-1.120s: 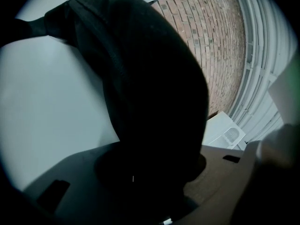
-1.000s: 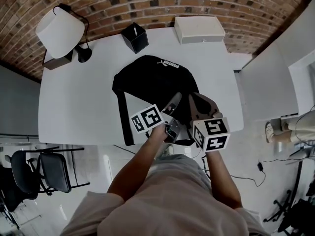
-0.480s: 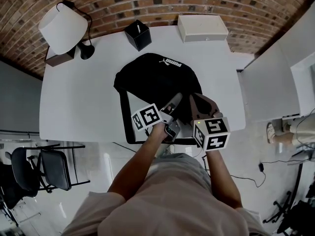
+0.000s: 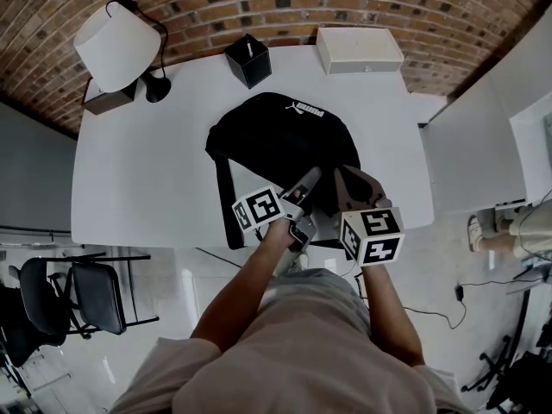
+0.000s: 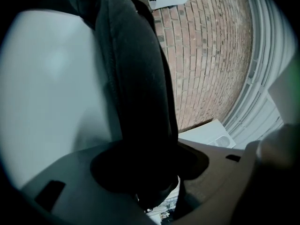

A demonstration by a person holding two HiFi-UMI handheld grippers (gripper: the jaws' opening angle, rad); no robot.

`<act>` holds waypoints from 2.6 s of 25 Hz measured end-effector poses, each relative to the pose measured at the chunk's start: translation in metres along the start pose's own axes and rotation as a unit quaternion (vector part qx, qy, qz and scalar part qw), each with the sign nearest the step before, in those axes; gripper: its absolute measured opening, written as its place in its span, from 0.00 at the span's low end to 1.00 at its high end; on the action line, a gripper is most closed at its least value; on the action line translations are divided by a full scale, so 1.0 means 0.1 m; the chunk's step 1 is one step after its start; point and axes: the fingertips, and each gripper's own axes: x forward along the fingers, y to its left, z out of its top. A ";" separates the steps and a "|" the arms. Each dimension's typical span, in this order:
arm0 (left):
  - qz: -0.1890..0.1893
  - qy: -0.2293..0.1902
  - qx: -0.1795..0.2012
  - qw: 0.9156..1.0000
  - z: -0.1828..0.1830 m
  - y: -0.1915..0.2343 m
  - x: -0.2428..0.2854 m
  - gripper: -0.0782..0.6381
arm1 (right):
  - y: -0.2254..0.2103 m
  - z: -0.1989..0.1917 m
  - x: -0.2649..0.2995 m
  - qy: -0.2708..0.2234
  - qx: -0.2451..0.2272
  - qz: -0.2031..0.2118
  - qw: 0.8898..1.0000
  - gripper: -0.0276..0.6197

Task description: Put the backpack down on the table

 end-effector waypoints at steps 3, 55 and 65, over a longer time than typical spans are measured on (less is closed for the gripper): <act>-0.004 0.007 -0.003 1.000 -0.01 -0.02 -0.06 0.40 | 0.07 0.01 -0.01 -0.001 0.001 0.000 1.000 0.05; 0.027 0.077 0.399 0.913 -0.09 -1.46 -1.18 0.24 | 1.12 0.36 -0.92 -0.071 0.005 -0.055 0.996 0.05; 0.046 0.076 0.498 0.863 -0.21 -1.67 -1.43 0.12 | 1.32 0.39 -1.08 -0.077 -0.002 -0.052 0.996 0.05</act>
